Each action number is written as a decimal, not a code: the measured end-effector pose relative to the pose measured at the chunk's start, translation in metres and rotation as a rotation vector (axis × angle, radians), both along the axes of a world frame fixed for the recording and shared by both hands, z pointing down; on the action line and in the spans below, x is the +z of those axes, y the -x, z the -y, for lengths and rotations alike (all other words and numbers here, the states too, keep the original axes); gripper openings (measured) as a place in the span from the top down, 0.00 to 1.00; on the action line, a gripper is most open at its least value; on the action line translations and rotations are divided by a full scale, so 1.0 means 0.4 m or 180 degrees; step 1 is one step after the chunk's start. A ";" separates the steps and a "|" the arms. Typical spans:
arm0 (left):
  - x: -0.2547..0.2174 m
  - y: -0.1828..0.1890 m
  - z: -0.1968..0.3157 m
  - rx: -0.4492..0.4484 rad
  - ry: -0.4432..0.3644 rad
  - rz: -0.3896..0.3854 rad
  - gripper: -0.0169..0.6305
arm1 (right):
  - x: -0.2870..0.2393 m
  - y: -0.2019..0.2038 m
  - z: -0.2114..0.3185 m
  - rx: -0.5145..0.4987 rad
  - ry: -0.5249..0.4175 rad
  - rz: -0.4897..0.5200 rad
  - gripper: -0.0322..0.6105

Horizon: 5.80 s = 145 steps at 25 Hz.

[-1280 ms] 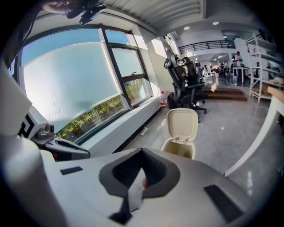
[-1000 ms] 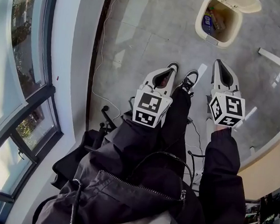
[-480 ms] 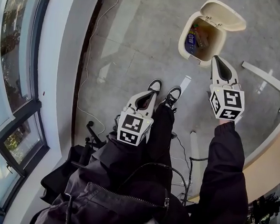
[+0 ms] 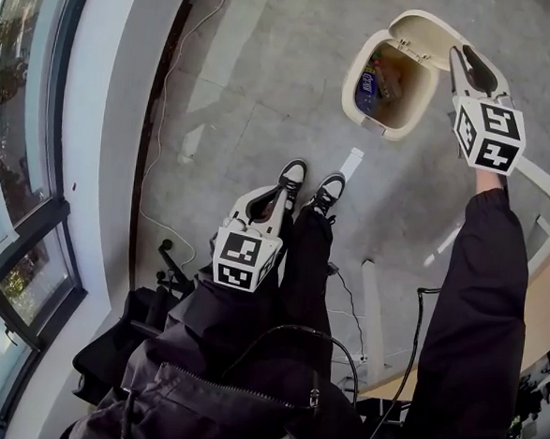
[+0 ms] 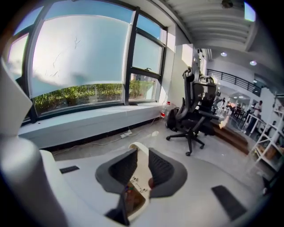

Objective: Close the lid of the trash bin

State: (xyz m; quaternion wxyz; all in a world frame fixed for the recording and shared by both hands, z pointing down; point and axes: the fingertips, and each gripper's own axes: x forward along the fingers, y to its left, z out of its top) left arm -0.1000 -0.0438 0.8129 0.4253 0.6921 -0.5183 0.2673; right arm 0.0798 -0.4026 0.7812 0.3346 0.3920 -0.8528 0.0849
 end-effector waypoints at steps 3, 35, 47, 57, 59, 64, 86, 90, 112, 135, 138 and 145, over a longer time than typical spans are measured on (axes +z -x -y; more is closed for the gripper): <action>0.003 0.009 -0.002 -0.0024 0.0021 -0.0010 0.98 | 0.010 -0.022 0.064 0.0114 0.0053 -0.0022 0.84; 0.020 0.016 -0.054 -0.0015 0.0070 -0.0044 0.98 | 0.237 -0.017 -0.228 0.0254 0.1486 0.0091 0.94; 0.032 0.039 -0.092 -0.0044 0.0098 -0.0013 0.98 | 0.396 -0.005 -0.368 0.0046 0.1803 -0.0152 0.94; 0.088 0.068 -0.148 -0.0137 0.0219 0.0026 0.98 | 0.551 0.006 -0.431 -0.0081 0.1966 -0.0365 0.94; 0.091 0.069 -0.151 -0.0150 0.0226 0.0030 0.98 | 0.572 0.006 -0.435 -0.0104 0.1980 -0.0408 0.94; 0.094 0.069 -0.155 -0.0163 0.0233 0.0027 0.98 | 0.608 0.011 -0.444 -0.0138 0.1986 -0.0495 0.94; 0.101 0.041 -0.124 -0.0125 0.0208 0.0026 0.98 | 0.647 0.009 -0.445 -0.0095 0.1987 -0.0517 0.94; 0.081 0.035 -0.109 -0.0094 0.0136 0.0029 0.98 | 0.589 0.005 -0.440 0.0059 0.1918 -0.0297 0.94; -0.738 -0.211 0.187 0.0388 -0.1341 -0.0391 0.98 | -0.651 -0.079 -0.647 0.0926 0.0404 0.1257 0.94; -1.424 -0.313 0.080 0.0838 -0.2684 -0.0422 0.98 | -1.433 -0.171 -0.859 0.1015 -0.1499 0.1279 0.94; -1.450 -0.319 0.072 0.0840 -0.2752 -0.0429 0.98 | -1.463 -0.168 -0.869 0.0993 -0.1582 0.1312 0.94; -1.478 -0.322 0.065 0.0868 -0.2817 -0.0443 0.98 | -1.484 -0.147 -0.876 0.0972 -0.1612 0.1320 0.94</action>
